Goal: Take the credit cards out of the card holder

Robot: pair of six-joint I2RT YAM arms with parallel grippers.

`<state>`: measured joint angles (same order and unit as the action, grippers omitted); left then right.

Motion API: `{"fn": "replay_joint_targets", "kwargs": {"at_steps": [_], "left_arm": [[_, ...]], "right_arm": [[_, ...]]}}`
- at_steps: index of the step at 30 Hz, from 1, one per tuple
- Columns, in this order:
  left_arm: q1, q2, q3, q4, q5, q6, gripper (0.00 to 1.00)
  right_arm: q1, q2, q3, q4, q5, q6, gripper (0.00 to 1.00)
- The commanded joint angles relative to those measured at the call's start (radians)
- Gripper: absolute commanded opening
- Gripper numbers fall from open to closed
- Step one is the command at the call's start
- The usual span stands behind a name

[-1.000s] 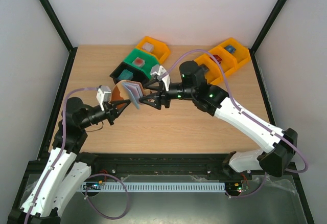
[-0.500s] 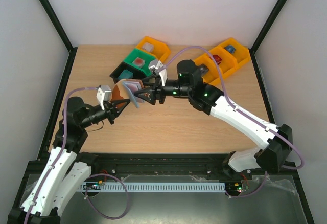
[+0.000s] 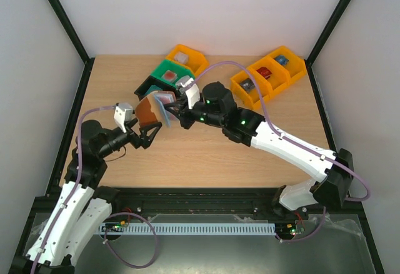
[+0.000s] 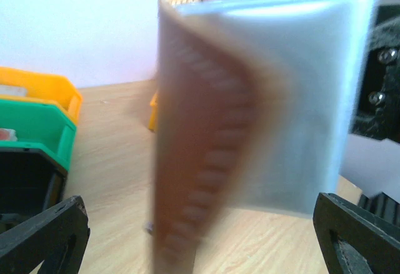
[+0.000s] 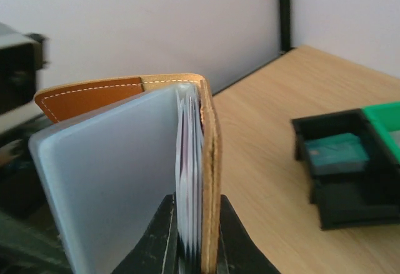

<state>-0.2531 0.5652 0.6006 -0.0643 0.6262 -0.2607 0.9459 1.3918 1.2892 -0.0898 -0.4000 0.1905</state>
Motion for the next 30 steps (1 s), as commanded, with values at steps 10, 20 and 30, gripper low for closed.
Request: {"fn": "replay_joint_targets", "kwargs": {"at_steps": [10, 20, 30], "left_arm": [[0.003, -0.025, -0.002, 0.022, -0.177, 0.036, 0.95], [0.006, -0.039, -0.020, 0.014, -0.117, 0.063, 0.99], [0.006, -0.030, -0.123, 0.069, -0.096, -0.094, 0.98]], "right_arm": [[0.114, 0.016, 0.090, -0.104, 0.455, -0.085, 0.02], [0.114, 0.016, 0.111, -0.151, 0.499, -0.101, 0.02], [0.005, -0.018, 0.056, -0.252, 0.138, -0.007, 0.01]]}}
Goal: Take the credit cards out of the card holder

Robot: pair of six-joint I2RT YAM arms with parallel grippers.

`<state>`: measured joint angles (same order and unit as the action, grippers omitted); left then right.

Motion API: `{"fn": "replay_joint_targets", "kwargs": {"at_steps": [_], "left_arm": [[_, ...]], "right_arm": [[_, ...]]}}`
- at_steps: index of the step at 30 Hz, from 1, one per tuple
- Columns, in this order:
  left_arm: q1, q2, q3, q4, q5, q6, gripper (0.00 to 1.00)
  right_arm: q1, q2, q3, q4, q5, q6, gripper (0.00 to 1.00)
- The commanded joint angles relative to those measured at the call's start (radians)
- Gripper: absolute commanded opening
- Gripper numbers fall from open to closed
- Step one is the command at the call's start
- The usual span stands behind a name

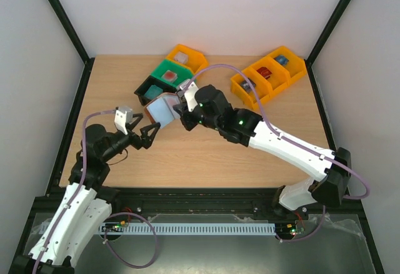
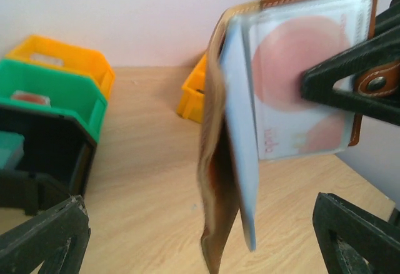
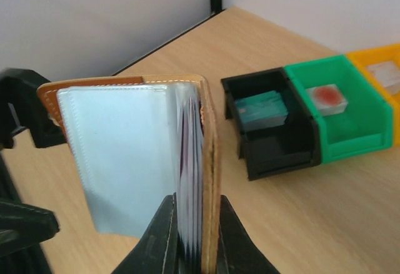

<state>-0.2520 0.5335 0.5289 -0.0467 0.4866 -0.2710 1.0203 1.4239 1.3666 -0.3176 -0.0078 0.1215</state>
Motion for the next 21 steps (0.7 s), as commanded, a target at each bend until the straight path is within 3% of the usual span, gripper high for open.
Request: {"fn": "replay_joint_targets", "kwargs": {"at_steps": [1, 4, 10, 14, 21], "left_arm": [[0.004, 0.002, -0.070, 0.070, 0.065, -0.105, 0.98], [0.004, 0.002, -0.143, 0.114, 0.090, -0.184, 0.99], [-0.025, 0.078, -0.260, 0.238, 0.097, -0.433, 0.99], [-0.072, 0.193, -0.312, 0.265, 0.041, -0.548, 0.99], [-0.087, 0.336, -0.368, 0.199, -0.100, -0.632, 0.96]], "right_arm": [[-0.094, -0.060, -0.040, -0.014, -0.328, 0.083, 0.02], [-0.165, -0.073, -0.113, 0.010, -0.508, 0.136, 0.02], [-0.326, -0.028, -0.332, 0.053, -0.681, 0.325, 0.02], [-0.356, 0.072, -0.429, 0.221, -0.896, 0.465, 0.02], [-0.380, 0.230, -0.497, 0.285, -1.006, 0.502, 0.01]]}}
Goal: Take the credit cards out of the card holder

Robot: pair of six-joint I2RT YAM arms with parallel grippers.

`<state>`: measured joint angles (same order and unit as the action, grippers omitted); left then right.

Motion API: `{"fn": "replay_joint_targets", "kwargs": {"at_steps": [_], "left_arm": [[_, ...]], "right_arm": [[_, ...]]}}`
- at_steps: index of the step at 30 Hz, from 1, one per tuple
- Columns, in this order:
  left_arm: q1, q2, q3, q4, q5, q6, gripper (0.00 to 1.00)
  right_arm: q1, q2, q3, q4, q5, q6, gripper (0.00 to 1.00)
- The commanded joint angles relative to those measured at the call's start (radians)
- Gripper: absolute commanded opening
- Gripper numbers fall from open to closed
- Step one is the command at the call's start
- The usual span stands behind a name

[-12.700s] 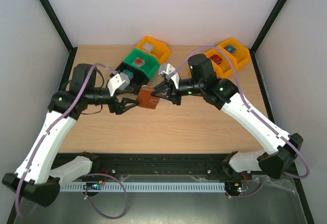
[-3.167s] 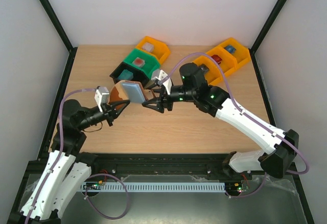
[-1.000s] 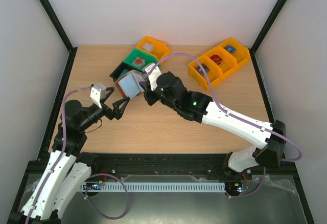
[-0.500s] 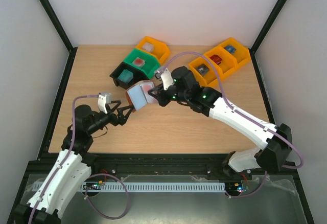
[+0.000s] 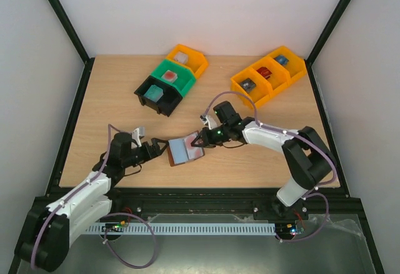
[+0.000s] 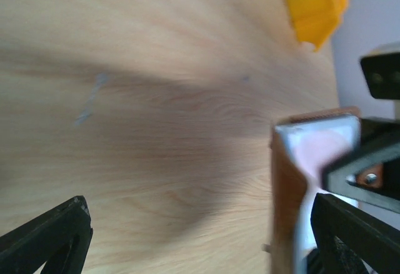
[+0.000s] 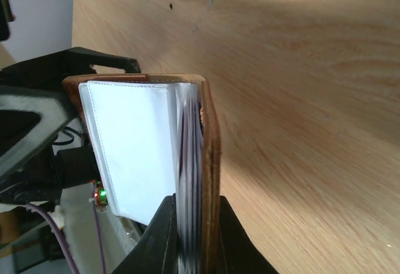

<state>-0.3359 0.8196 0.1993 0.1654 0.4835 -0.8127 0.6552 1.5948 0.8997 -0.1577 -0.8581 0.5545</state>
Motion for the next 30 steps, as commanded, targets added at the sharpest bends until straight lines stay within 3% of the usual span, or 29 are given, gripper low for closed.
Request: {"fn": "replay_joint_targets", "kwargs": {"at_steps": [1, 8, 15, 19, 30], "left_arm": [[-0.004, 0.068, -0.042, 0.003, -0.091, -0.095, 0.94], [-0.058, 0.167, -0.068, 0.199, -0.066, -0.099, 0.90], [-0.069, 0.242, -0.089, 0.290, -0.054, -0.121, 0.74], [-0.072, 0.246, -0.085, 0.321, -0.037, -0.112, 0.71], [-0.101, 0.225, -0.079, 0.353, -0.019, -0.082, 0.86]], "right_arm": [[-0.018, 0.094, -0.044, 0.156, -0.180, 0.088, 0.02], [-0.030, 0.287, -0.025, 0.192, -0.176, 0.065, 0.02], [-0.033, 0.316, -0.010, 0.170, -0.069, 0.040, 0.01], [-0.032, 0.306, -0.022, 0.174, -0.006, 0.053, 0.02], [0.009, 0.175, -0.009, 0.151, 0.133, 0.076, 0.02]]}}
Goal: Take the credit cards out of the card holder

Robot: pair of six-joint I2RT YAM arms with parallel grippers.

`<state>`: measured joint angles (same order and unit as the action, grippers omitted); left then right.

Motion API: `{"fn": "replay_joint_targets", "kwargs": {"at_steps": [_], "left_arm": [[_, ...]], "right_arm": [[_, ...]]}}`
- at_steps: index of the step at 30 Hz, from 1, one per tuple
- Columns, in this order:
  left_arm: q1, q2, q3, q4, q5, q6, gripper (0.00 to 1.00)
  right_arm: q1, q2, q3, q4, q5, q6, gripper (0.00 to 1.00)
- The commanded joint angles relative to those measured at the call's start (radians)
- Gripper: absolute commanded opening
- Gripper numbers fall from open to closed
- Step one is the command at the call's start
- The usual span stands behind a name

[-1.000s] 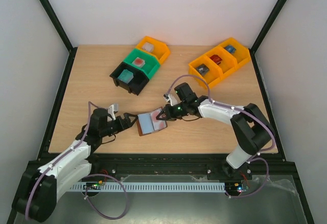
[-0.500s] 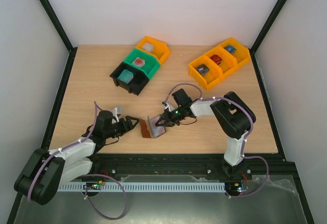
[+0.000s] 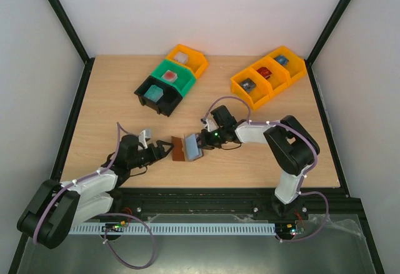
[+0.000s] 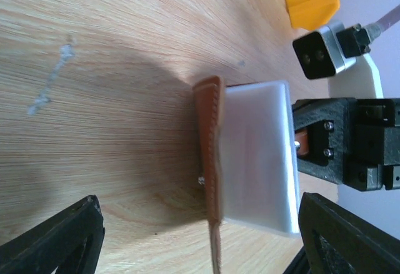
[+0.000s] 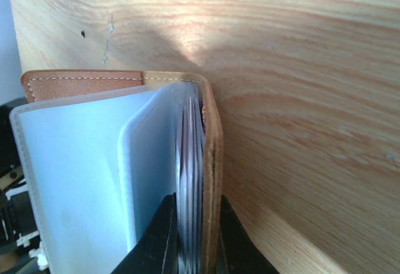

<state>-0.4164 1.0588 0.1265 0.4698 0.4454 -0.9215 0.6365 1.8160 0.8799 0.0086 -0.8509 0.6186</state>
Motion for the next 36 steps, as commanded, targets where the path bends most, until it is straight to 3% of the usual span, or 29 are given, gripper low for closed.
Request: {"fn": "replay_joint_targets", "kwargs": {"at_steps": [1, 9, 17, 21, 24, 26, 28, 31, 36], "left_arm": [[-0.021, -0.012, -0.007, 0.038, 0.011, 0.025, 0.86], [-0.014, -0.001, -0.009, -0.009, -0.036, 0.020, 0.76], [-0.004, 0.019, -0.014, -0.020, -0.090, 0.020, 0.40], [-0.002, 0.023, -0.013, -0.020, -0.088, 0.018, 0.18], [-0.002, 0.024, -0.014, -0.020, -0.091, 0.018, 0.03], [-0.002, 0.025, -0.014, -0.021, -0.094, 0.018, 0.02], [-0.002, 0.024, -0.014, -0.026, -0.097, 0.018, 0.02], [-0.001, 0.029, -0.014, -0.025, -0.099, 0.016, 0.02], [-0.001, 0.033, -0.016, -0.021, -0.102, 0.012, 0.02]], "right_arm": [[0.039, -0.048, 0.018, -0.012, 0.126, 0.025, 0.02], [0.066, -0.032, 0.009, 0.064, 0.071, 0.087, 0.02], [0.072, -0.021, -0.009, 0.094, 0.005, 0.094, 0.03], [0.059, -0.023, -0.005, 0.043, 0.010, 0.046, 0.16], [0.032, -0.038, -0.003, 0.000, 0.027, 0.022, 0.33], [0.014, -0.054, 0.002, -0.058, 0.070, -0.036, 0.44], [-0.011, -0.082, -0.002, -0.108, 0.138, -0.071, 0.48], [-0.023, -0.121, 0.018, -0.185, 0.266, -0.127, 0.50], [-0.001, -0.187, 0.032, -0.197, 0.308, -0.200, 0.52]]}}
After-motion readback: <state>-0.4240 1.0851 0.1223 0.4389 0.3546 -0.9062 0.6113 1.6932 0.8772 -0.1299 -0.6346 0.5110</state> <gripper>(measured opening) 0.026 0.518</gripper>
